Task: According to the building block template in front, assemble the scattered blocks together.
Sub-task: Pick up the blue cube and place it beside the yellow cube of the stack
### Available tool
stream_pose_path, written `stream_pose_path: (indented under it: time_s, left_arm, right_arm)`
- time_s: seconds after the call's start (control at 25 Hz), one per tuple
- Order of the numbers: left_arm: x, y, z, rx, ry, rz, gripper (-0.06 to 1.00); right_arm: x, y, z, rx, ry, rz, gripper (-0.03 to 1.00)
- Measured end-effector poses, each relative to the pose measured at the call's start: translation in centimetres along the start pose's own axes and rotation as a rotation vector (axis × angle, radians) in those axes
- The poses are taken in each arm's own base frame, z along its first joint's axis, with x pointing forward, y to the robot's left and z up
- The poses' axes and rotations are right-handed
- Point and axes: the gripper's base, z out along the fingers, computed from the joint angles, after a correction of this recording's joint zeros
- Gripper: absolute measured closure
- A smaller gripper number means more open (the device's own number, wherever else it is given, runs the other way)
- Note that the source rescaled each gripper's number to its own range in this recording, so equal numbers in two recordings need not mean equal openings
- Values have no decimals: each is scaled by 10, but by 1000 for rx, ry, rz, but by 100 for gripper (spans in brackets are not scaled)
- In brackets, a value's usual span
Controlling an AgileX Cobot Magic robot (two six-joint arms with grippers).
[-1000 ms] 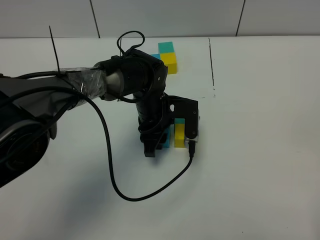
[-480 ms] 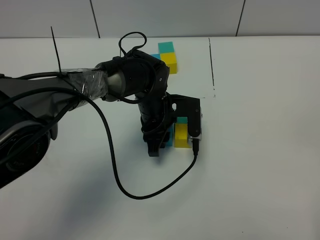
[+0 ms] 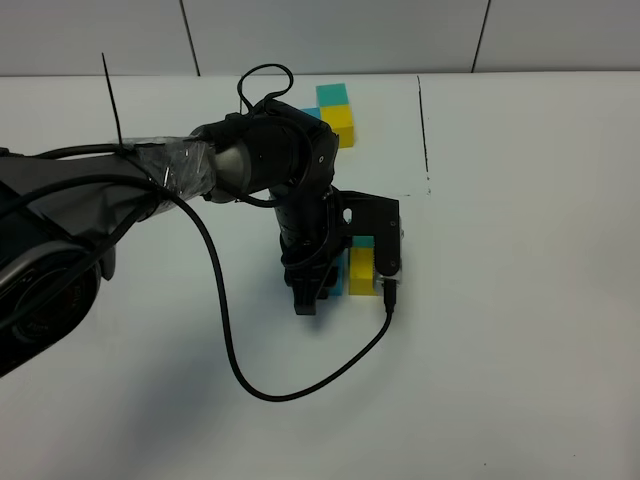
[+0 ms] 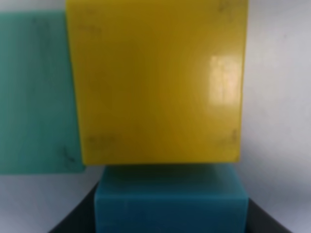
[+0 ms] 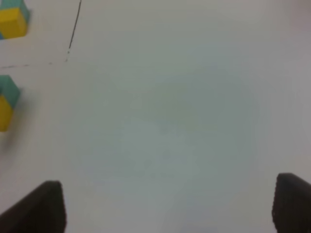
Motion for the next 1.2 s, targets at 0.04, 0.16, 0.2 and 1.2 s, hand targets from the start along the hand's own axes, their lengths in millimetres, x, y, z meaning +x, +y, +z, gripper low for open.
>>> stream_pose_path:
  time_s: [0.04, 0.16, 0.2, 1.2]
  left_arm:
    - [0, 0, 0, 0, 0, 3, 94]
    - [0, 0, 0, -1, 0, 8, 94]
    - [0, 0, 0, -2, -1, 9, 94]
    - [-2, 1, 0, -9, -23, 11, 94]
  right_arm:
    - [0, 0, 0, 0, 0, 0, 24]
    - [0, 0, 0, 0, 0, 0, 24]
    - [0, 0, 0, 0, 0, 0, 24]
    - [0, 0, 0, 0, 0, 0, 24]
